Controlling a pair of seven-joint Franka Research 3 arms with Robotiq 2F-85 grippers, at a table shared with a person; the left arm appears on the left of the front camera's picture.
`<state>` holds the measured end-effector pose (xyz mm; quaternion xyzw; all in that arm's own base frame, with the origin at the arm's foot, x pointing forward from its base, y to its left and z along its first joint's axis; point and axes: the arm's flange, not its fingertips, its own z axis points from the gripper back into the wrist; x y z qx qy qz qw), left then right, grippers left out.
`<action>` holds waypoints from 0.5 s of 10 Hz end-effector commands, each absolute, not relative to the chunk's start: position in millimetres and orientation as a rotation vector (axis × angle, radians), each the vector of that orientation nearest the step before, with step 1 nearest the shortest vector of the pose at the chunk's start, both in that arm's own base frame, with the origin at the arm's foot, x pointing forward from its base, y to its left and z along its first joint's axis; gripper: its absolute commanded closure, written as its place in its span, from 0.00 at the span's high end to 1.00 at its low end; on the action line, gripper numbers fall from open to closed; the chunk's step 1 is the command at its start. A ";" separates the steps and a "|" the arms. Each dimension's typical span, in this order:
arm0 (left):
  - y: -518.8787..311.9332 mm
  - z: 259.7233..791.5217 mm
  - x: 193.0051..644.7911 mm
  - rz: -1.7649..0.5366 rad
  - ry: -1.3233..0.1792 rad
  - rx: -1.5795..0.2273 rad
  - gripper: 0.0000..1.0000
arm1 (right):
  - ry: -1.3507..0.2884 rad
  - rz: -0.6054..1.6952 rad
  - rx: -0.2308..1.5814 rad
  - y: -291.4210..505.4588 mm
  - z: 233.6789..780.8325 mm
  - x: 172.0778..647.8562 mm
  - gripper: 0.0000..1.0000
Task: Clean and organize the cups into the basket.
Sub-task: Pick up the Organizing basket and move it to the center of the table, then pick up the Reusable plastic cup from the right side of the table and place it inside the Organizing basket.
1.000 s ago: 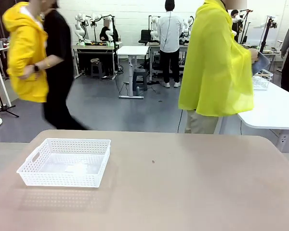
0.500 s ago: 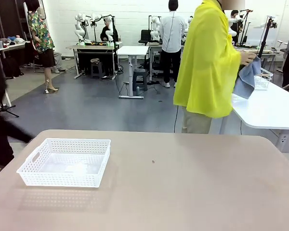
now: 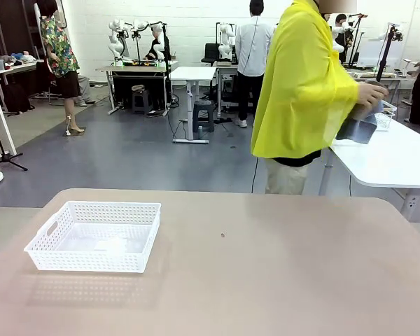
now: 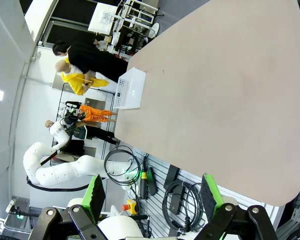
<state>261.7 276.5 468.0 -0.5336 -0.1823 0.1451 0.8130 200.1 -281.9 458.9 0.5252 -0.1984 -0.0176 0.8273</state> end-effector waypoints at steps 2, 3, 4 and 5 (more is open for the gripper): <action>275.7 468.8 260.5 0.325 -0.388 -1.144 1.00 | -0.431 -0.050 1.120 -283.0 457.8 201.4 1.00; 275.7 468.8 260.5 0.325 -0.388 -1.144 1.00 | -0.431 -0.050 1.120 -283.0 457.8 201.4 1.00; 275.7 468.8 260.5 0.325 -0.388 -1.144 1.00 | -0.431 -0.050 1.120 -283.0 457.8 201.4 1.00; 275.7 468.8 260.5 0.325 -0.388 -1.144 1.00 | -0.431 -0.050 1.120 -283.0 457.8 201.4 1.00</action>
